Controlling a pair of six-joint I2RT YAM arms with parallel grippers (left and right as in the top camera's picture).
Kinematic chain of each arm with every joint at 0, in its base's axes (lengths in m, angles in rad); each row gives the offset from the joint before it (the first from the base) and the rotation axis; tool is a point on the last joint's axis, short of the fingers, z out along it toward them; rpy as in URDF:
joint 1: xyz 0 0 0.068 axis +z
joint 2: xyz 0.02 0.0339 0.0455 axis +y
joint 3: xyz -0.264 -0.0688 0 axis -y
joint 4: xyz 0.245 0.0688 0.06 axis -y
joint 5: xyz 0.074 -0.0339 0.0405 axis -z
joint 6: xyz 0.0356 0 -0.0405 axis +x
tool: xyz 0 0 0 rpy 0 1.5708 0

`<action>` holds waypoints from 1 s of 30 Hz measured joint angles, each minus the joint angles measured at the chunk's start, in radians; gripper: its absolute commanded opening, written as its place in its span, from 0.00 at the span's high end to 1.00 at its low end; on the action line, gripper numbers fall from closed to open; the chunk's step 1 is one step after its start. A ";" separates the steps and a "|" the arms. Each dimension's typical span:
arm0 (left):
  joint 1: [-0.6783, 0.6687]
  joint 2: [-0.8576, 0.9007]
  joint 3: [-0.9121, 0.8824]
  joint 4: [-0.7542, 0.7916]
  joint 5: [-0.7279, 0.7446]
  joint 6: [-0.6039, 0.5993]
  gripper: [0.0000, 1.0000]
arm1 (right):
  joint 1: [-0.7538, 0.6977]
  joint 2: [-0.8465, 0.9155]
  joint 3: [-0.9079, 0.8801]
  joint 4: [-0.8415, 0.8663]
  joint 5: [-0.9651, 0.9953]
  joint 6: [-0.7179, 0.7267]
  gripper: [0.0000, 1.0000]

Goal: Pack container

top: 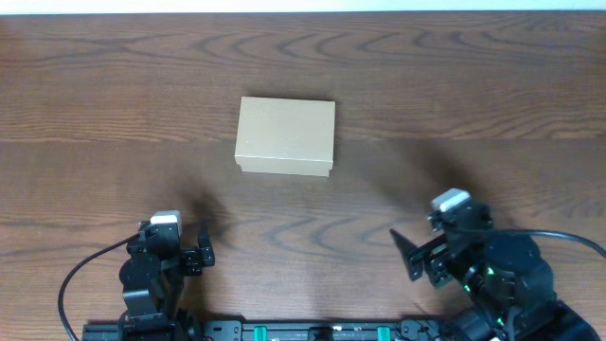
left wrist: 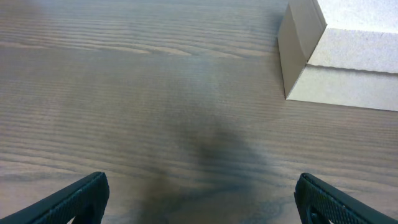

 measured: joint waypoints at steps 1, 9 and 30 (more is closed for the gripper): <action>0.000 0.000 0.000 0.000 0.000 0.000 0.05 | -0.025 -0.022 -0.026 0.012 0.012 0.003 0.01; 0.000 0.000 0.000 0.000 0.000 0.000 0.05 | -0.182 -0.219 -0.254 0.071 0.049 0.007 0.01; 0.000 0.000 0.000 0.000 0.000 0.000 0.05 | -0.433 -0.423 -0.516 0.104 -0.016 0.023 0.01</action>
